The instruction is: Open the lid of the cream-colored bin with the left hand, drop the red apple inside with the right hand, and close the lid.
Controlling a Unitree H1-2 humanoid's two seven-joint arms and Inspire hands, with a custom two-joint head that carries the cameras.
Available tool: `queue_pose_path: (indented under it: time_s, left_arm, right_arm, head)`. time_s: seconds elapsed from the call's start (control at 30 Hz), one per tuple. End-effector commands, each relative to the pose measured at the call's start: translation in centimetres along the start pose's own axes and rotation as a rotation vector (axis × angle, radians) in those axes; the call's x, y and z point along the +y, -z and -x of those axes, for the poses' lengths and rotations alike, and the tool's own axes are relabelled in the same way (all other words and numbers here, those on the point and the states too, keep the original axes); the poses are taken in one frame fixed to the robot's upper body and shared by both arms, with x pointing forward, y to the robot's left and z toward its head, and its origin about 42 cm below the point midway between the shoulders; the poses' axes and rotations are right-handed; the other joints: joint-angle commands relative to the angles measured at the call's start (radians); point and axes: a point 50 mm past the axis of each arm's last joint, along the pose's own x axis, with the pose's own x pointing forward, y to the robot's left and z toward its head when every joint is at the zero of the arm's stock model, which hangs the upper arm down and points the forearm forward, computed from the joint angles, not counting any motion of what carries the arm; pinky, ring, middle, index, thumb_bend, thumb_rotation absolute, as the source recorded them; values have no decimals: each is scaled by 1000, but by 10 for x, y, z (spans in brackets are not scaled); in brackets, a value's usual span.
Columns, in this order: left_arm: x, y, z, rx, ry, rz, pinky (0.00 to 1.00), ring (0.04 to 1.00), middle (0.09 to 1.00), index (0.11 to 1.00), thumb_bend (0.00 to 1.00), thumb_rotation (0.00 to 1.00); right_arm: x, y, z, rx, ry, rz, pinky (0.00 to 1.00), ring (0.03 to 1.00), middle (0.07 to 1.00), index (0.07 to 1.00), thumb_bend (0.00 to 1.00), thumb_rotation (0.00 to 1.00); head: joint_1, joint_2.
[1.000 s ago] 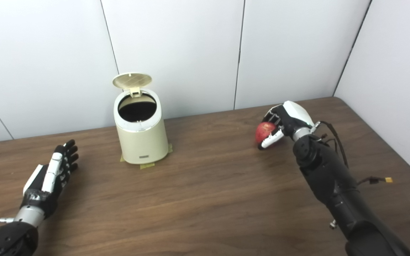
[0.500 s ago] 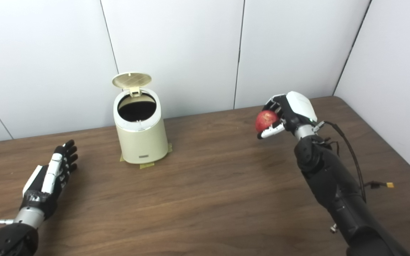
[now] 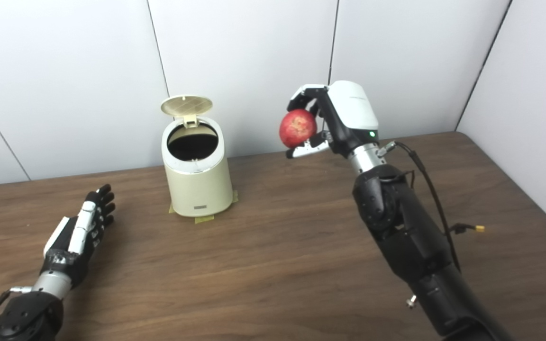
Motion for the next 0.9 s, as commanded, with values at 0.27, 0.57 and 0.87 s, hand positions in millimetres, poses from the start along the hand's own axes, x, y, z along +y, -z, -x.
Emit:
queue_pose_path:
  time_s: [0.27,0.57,0.87]
  left_arm:
    - [-8,-17,-4,-55,19,-3,1000,1000,1000,1000,609,997]
    - [-11,-15,-2,-53,8,1,1000,1000,1000,1000,616,969]
    - [-15,-13,0,-51,11,10,1000,1000,1000,1000,623,968]
  right_arm:
    - [18,-77,-52,-214,16,-102,396,403,499,507,518,0]
    - [43,-97,-75,-205,-14,-161,370,409,511,508,508,0]
    - [68,-106,-90,-191,-21,-252,346,408,506,511,499,0]
  head:
    - [21,-11]
    - [41,-19]
    - [53,-24]
